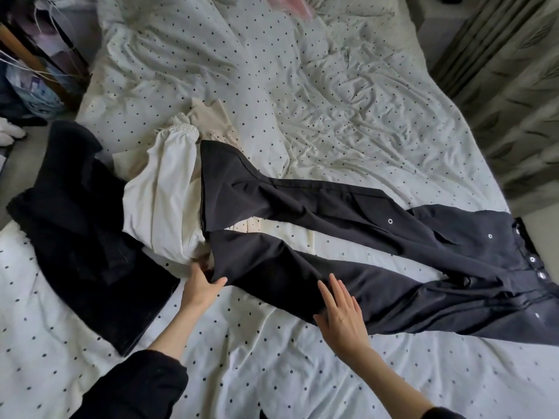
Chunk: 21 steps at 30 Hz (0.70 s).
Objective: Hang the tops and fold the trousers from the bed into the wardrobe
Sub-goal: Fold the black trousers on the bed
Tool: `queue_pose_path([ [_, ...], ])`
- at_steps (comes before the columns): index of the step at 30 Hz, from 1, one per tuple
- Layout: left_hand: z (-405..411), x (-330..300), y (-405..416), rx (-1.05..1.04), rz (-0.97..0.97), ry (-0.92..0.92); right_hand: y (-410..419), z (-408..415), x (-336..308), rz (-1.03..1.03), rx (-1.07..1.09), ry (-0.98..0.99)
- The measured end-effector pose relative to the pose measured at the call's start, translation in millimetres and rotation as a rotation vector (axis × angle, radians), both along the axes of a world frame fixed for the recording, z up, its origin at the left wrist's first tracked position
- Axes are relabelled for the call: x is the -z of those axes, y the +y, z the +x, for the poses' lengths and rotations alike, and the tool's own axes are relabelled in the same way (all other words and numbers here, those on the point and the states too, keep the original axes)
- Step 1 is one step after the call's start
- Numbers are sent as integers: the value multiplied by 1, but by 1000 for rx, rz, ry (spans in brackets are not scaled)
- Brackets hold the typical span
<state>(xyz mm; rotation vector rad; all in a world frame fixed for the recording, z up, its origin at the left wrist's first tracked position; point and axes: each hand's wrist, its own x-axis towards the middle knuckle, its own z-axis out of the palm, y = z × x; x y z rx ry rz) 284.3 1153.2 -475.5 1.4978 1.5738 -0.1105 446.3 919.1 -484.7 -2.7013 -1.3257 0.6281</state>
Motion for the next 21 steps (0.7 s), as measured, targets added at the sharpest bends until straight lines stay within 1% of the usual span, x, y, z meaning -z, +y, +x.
queue_pose_path([
  [3, -7, 12, 2, -28, 34, -29, -6, -17, 8, -27, -41, -57],
  [6, -26, 15, -10, 34, 50, 9, -10, -28, 14, -99, -54, -104],
  [8, -42, 12, -18, 54, 62, -4, -9, -33, 13, -128, -54, -129],
  [11, -75, 3, -18, 29, 131, 61, -7, -41, 12, -160, -80, -118],
  [14, -102, 0, -20, 51, 176, 93, -2, -52, 7, -172, -109, -89],
  [16, -109, -2, -24, 75, 197, 133, -2, -61, 5, -190, -156, -22],
  [18, -112, -1, -28, 81, 207, 179, -5, -68, 4, -292, -182, 47],
  [20, -115, 1, -29, 92, 237, 227, -8, -70, 6, -335, -194, 43],
  [21, -118, 4, -29, 87, 247, 250, -9, -72, 7, -305, -208, 21],
])
